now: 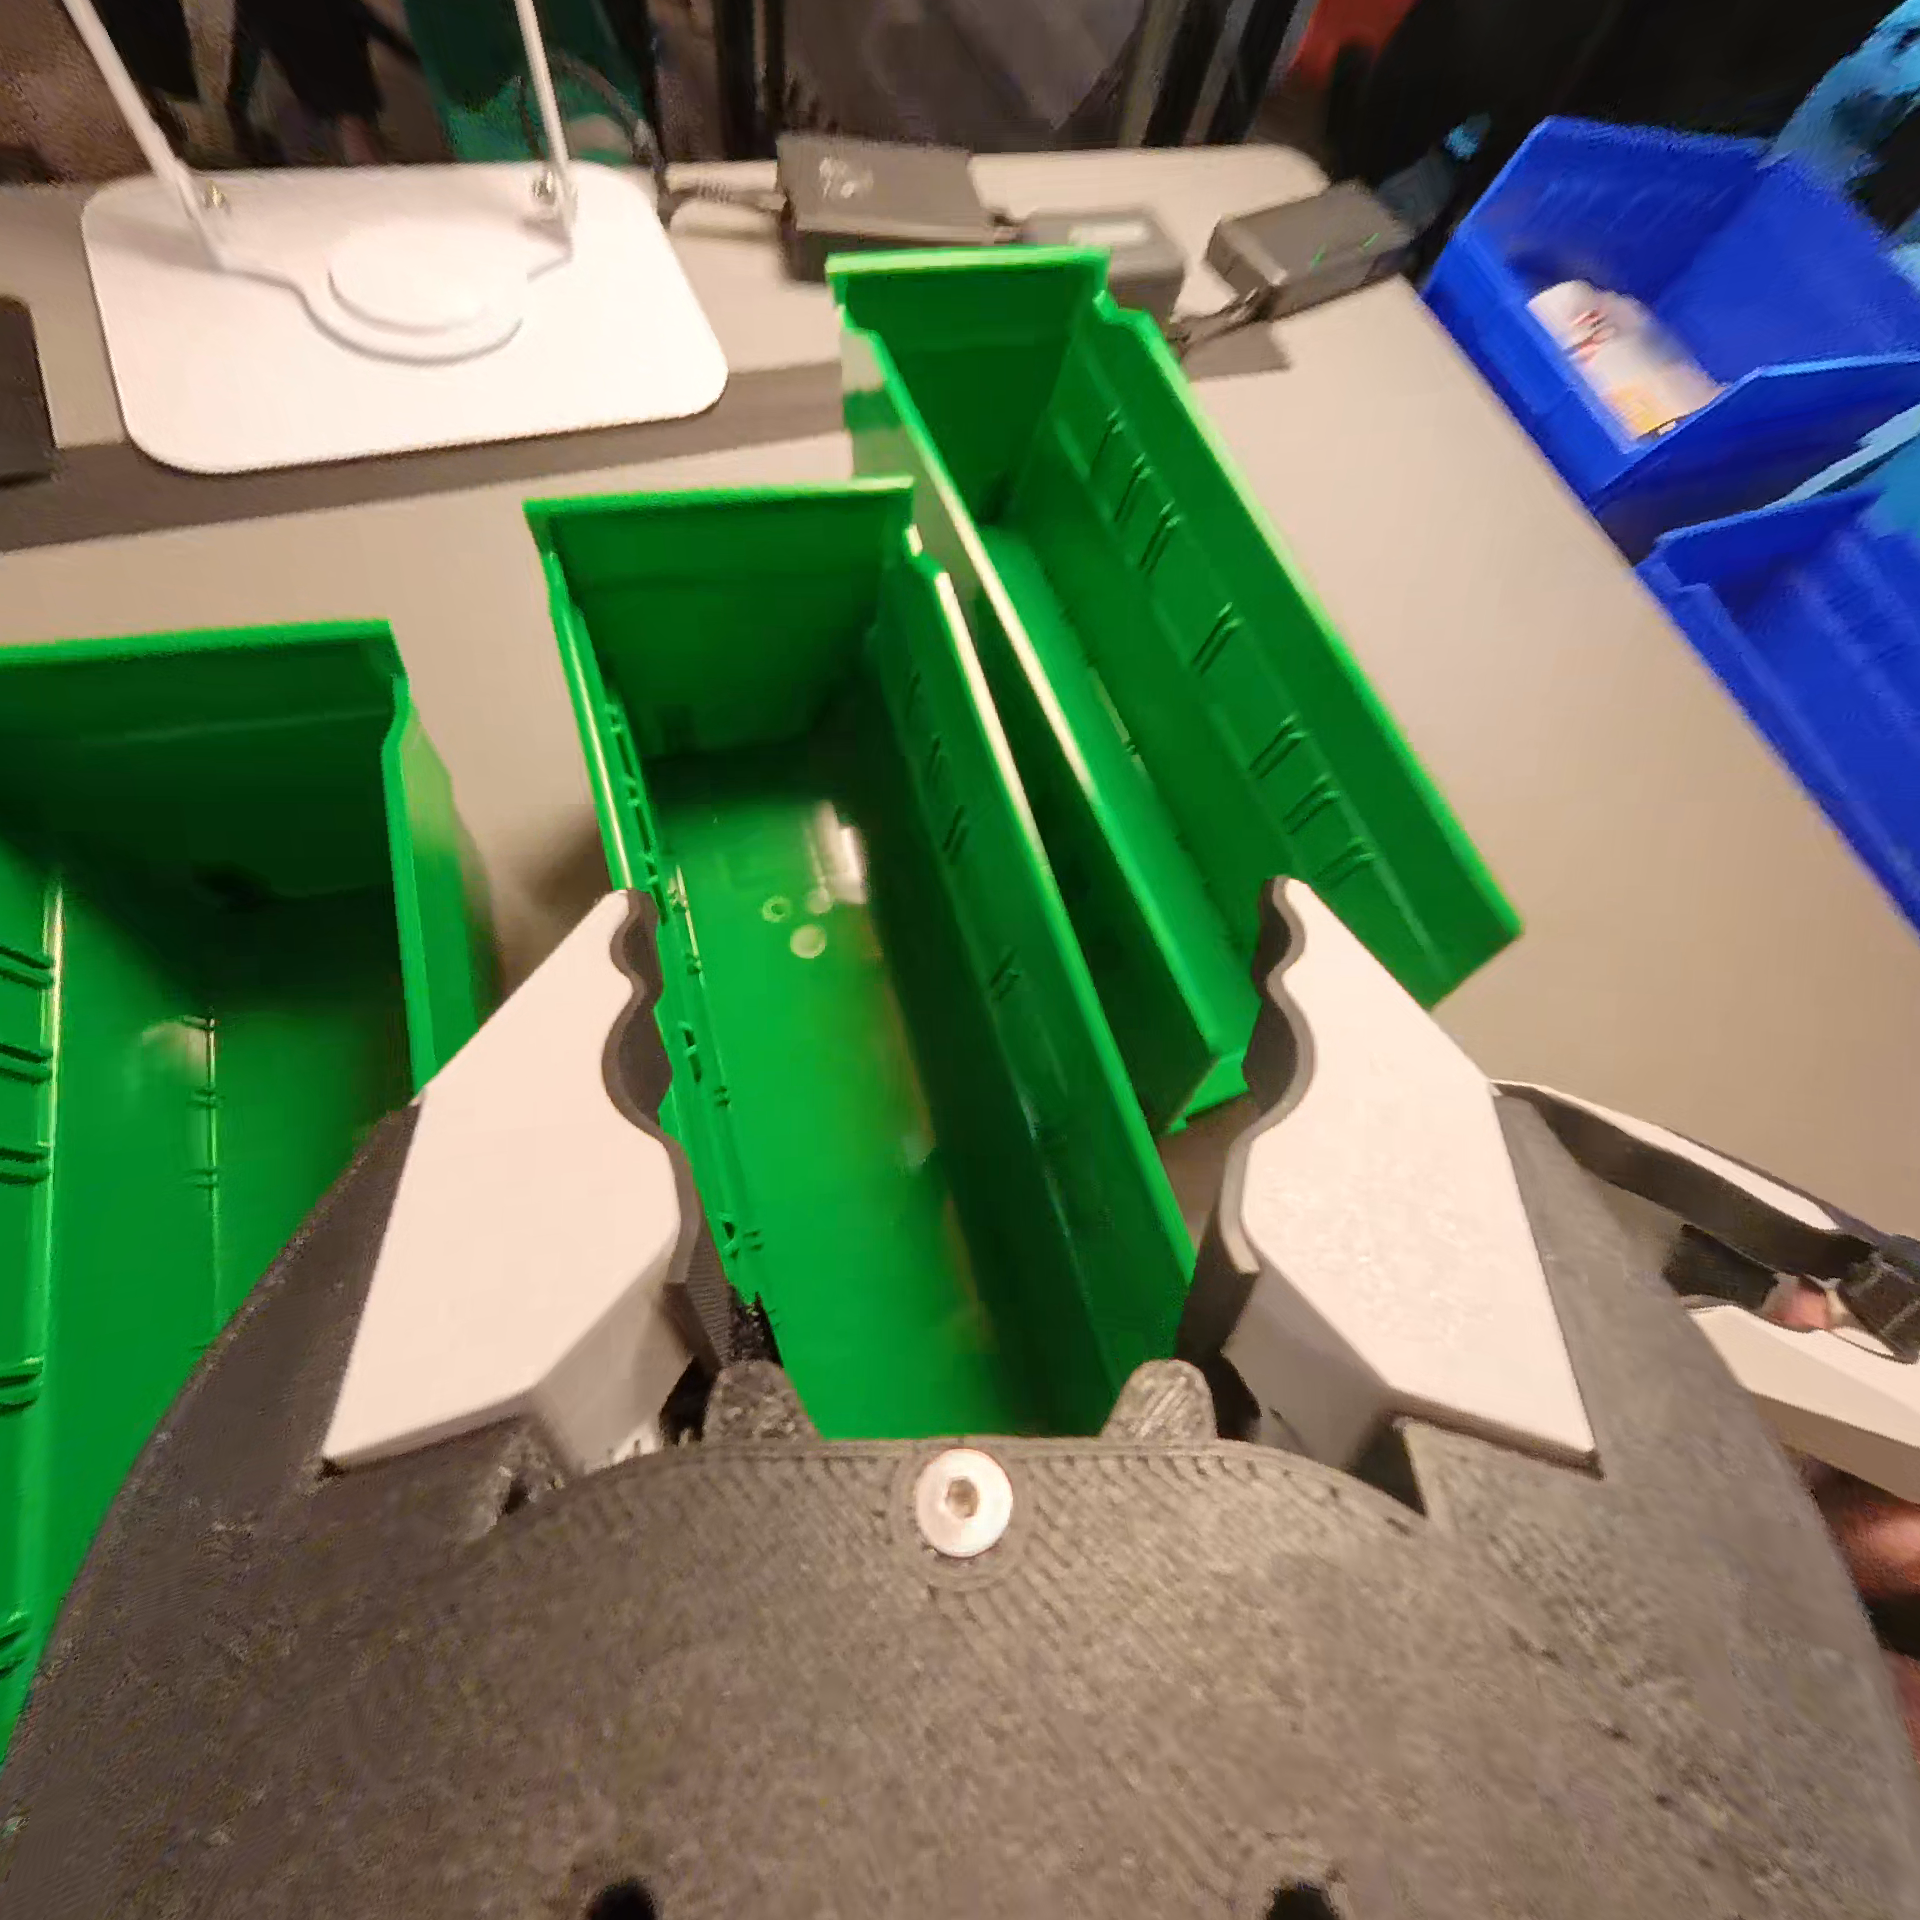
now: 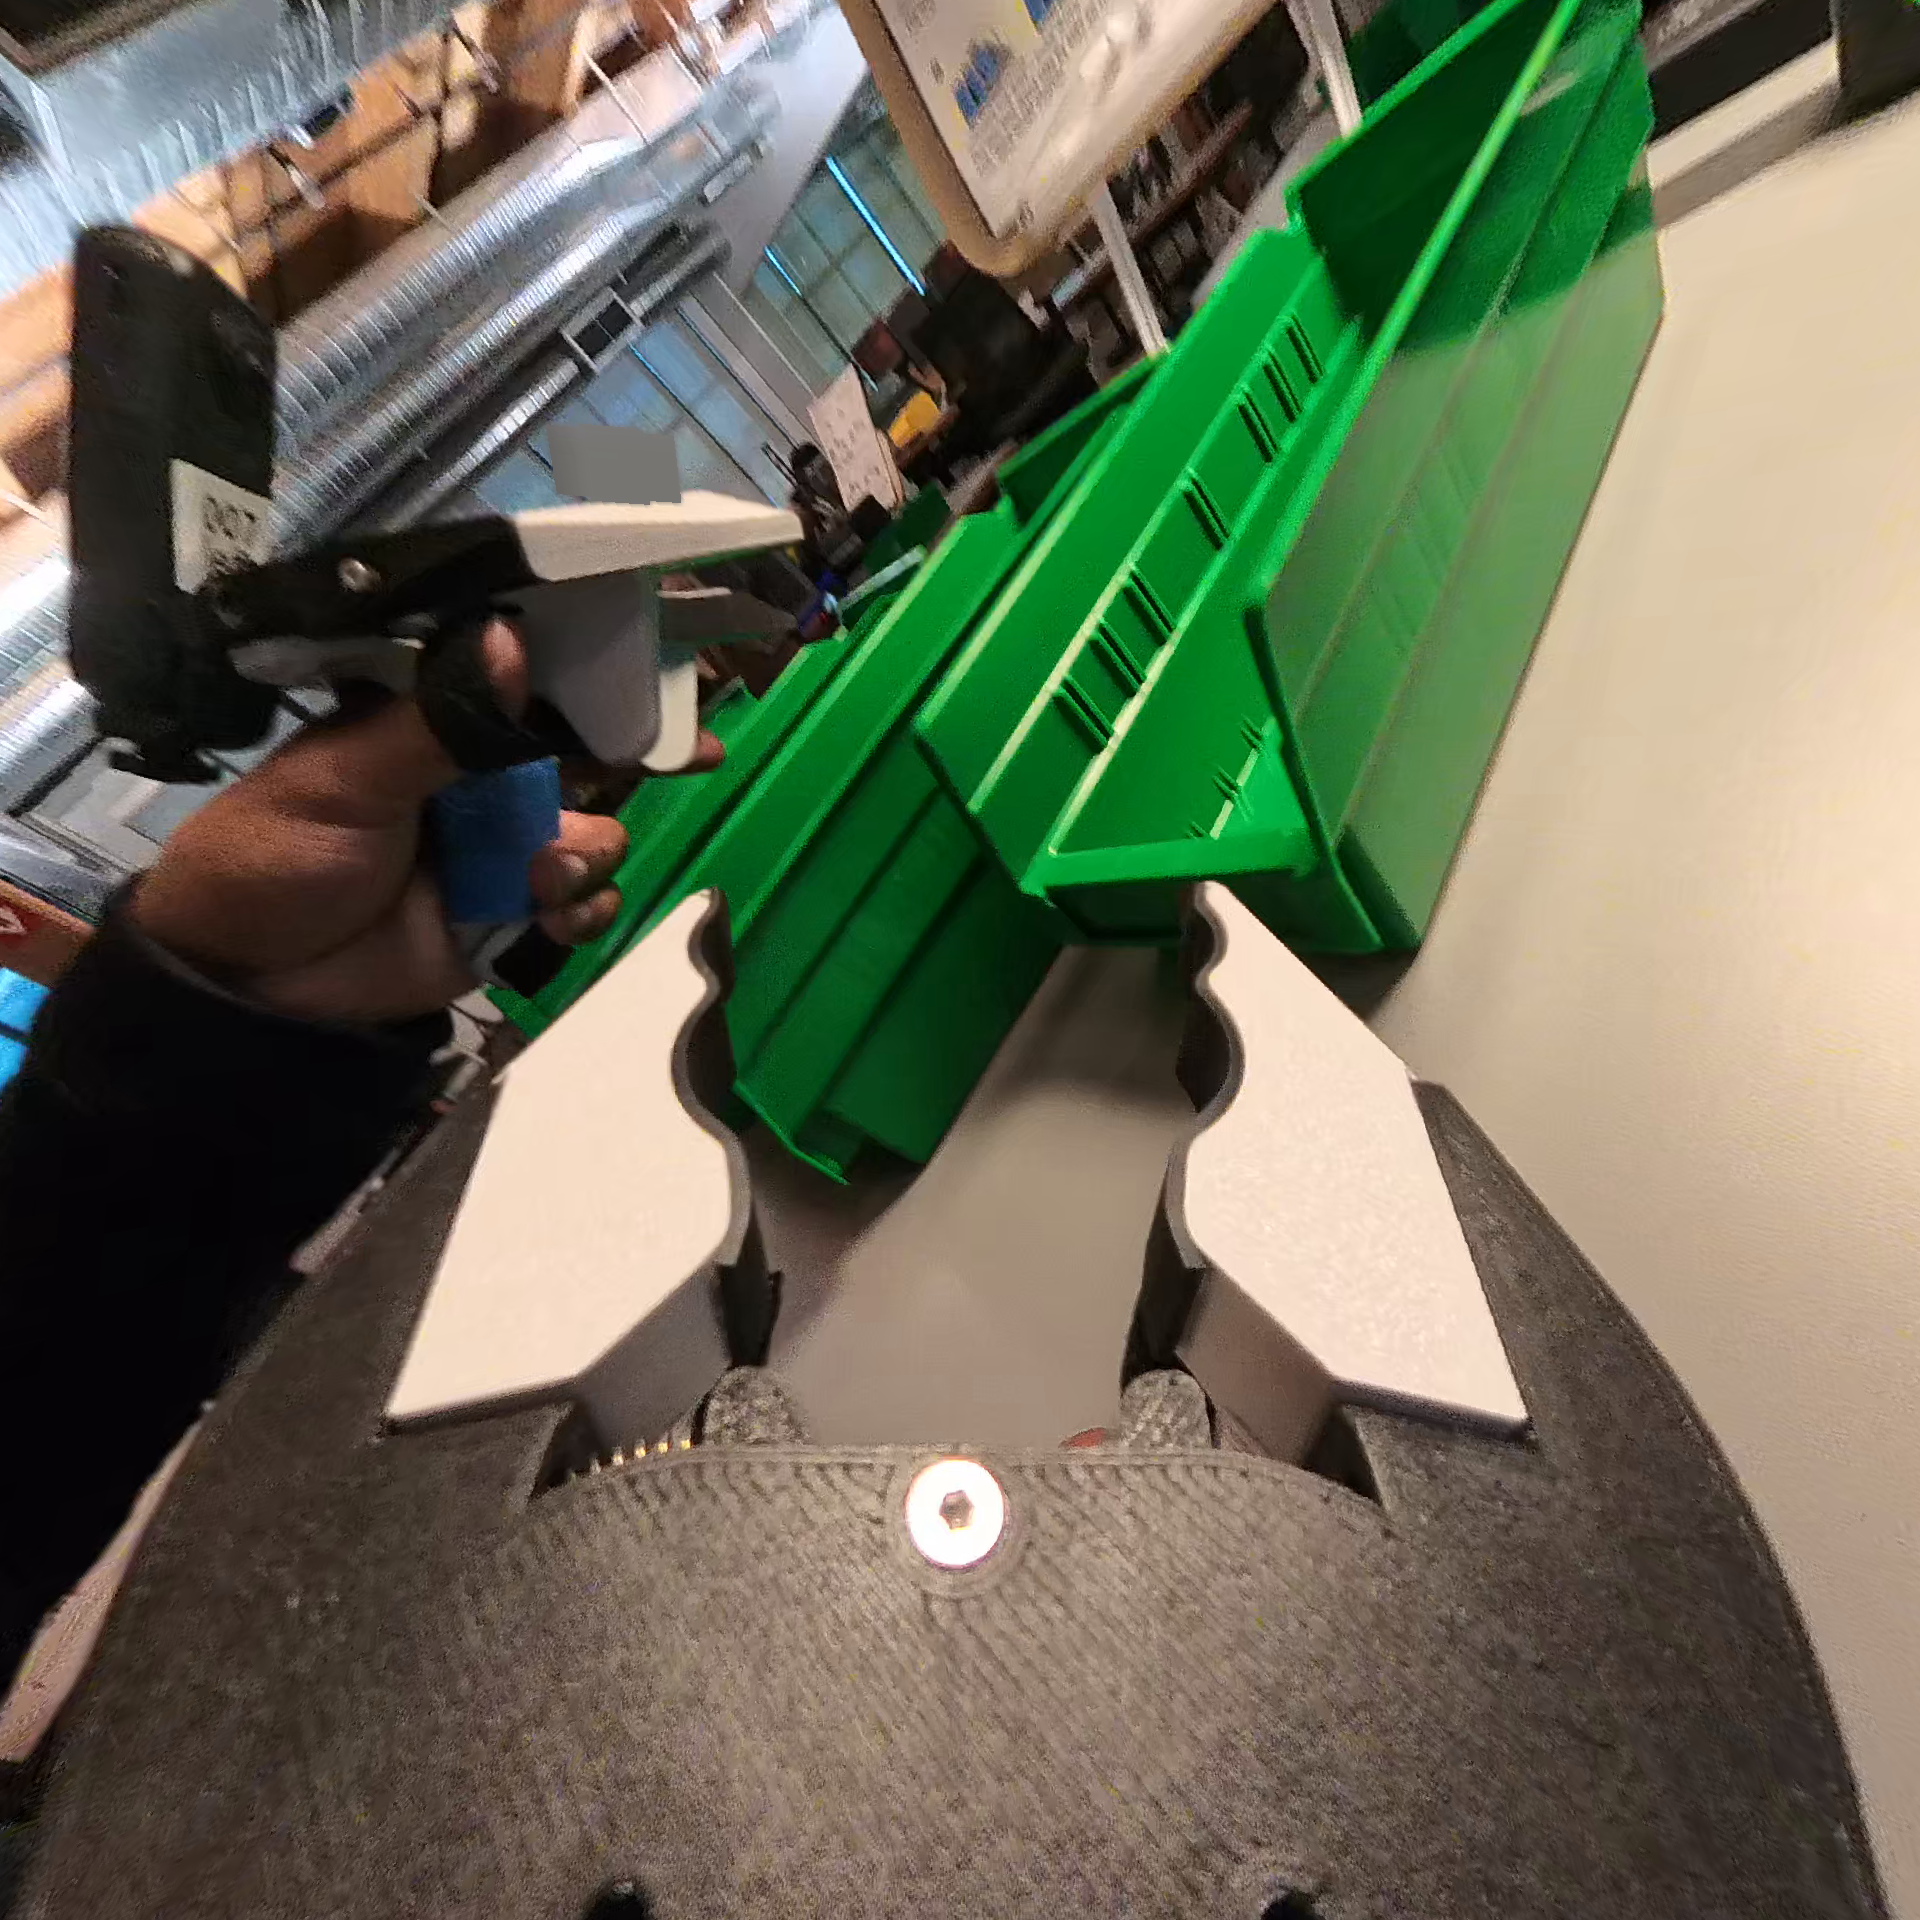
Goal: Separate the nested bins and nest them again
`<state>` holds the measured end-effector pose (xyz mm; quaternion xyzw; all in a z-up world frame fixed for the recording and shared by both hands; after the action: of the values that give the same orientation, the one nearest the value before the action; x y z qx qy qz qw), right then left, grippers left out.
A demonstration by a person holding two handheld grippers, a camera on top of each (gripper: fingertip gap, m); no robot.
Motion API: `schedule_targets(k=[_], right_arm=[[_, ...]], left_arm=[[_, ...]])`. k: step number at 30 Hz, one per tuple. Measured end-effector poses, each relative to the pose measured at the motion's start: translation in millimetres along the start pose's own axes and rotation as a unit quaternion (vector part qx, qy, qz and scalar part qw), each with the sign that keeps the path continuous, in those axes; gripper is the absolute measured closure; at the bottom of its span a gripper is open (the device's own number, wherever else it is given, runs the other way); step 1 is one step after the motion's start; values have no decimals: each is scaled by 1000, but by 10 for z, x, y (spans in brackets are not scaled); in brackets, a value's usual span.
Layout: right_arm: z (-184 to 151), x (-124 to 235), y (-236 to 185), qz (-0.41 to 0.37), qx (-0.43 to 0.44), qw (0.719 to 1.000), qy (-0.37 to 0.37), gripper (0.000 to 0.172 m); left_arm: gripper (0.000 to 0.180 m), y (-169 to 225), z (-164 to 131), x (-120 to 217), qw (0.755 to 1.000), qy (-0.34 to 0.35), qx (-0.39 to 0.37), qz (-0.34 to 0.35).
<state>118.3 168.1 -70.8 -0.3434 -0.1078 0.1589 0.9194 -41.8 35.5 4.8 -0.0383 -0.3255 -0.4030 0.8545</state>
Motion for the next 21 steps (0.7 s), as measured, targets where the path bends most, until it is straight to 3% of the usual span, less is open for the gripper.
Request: schedule_targets(k=[1, 4, 8, 12, 14, 21], right_arm=[[37, 28, -74, 11, -4, 1000, 20, 84], [148, 135, -370, 41, -11, 995, 88, 82], [115, 78, -941, 24, 38, 996, 78, 72], [265, 166, -1711, 40, 52, 981, 184, 52], [368, 236, -2082, 41, 69, 973, 217, 50], [162, -75, -3016, 102, 119, 980, 125, 38]], left_arm=[[68, 24, 17, 69, 1000, 9, -2, -16], [68, 9, -8, 279, 999, 28, -7, -39], [69, -116, -156, 499, 998, 41, -6, -55], [70, -296, -268, 657, 996, 55, 25, -72], [71, -379, -287, 747, 993, 64, 49, -82], [76, -604, -296, 1087, 983, 115, 91, -109]])
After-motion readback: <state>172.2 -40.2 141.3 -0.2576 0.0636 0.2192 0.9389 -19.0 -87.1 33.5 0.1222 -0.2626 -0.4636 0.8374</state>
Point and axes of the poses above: each gripper's, where its closed fingertips meet, x back along the fingers, z out of its top, y = z × x across the jaws, the point moved 7 cm from there along x, back along the fingers, and after that the axes turned 1 degree about -y, right-handed, at the moved point
